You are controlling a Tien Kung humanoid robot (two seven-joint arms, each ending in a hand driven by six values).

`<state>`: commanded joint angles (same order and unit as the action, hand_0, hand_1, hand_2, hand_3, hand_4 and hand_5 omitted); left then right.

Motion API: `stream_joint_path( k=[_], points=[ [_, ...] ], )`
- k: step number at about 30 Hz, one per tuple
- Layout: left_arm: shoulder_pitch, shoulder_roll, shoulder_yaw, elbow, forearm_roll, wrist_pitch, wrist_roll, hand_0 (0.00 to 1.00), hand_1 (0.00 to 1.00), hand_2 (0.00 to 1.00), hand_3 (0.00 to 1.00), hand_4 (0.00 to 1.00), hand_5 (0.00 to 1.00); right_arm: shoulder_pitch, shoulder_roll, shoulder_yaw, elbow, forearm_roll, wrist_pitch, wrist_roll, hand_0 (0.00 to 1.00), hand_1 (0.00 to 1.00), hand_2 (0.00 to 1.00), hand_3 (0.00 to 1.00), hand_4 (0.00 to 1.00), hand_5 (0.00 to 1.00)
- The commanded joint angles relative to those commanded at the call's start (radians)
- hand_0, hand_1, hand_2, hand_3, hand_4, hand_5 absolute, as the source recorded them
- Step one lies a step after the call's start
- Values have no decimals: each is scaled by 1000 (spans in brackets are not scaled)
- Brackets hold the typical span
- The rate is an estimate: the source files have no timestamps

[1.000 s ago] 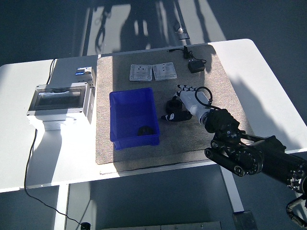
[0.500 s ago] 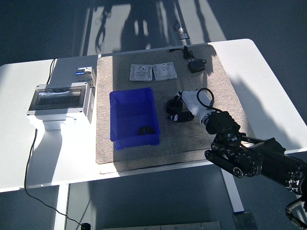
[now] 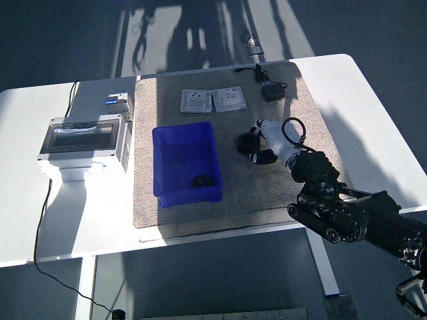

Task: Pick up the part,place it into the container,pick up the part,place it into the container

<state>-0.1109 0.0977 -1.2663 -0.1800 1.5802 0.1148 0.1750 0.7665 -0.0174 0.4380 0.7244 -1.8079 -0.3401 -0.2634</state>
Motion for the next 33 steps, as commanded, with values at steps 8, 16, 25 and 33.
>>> stream_joint_path(
  k=[8, 16, 25, 33],
  points=[
    [2, -1, -4, 0, 2, 0, -1, 606, 286, 468, 606, 624, 879, -7, -3, -4, 12, -4, -1, -4, 783, 562, 782, 998, 824, 194],
    [2, -1, -4, 0, 4, 0, 0, 606, 286, 468, 605, 621, 878, -11, -5, -11, 10, -3, -25, 5, 777, 549, 769, 998, 814, 217],
    [1, -1, -4, 0, 4, 0, 0, 606, 286, 469, 603, 617, 874, -11, 9, -40, -2, 24, -43, 18, 762, 533, 761, 998, 836, 205],
    [1, 0, -5, 0, 4, 2, -1, 606, 286, 468, 602, 616, 876, -19, 6, -46, 1, 41, -63, 25, 758, 528, 714, 935, 834, 204]
  ],
)
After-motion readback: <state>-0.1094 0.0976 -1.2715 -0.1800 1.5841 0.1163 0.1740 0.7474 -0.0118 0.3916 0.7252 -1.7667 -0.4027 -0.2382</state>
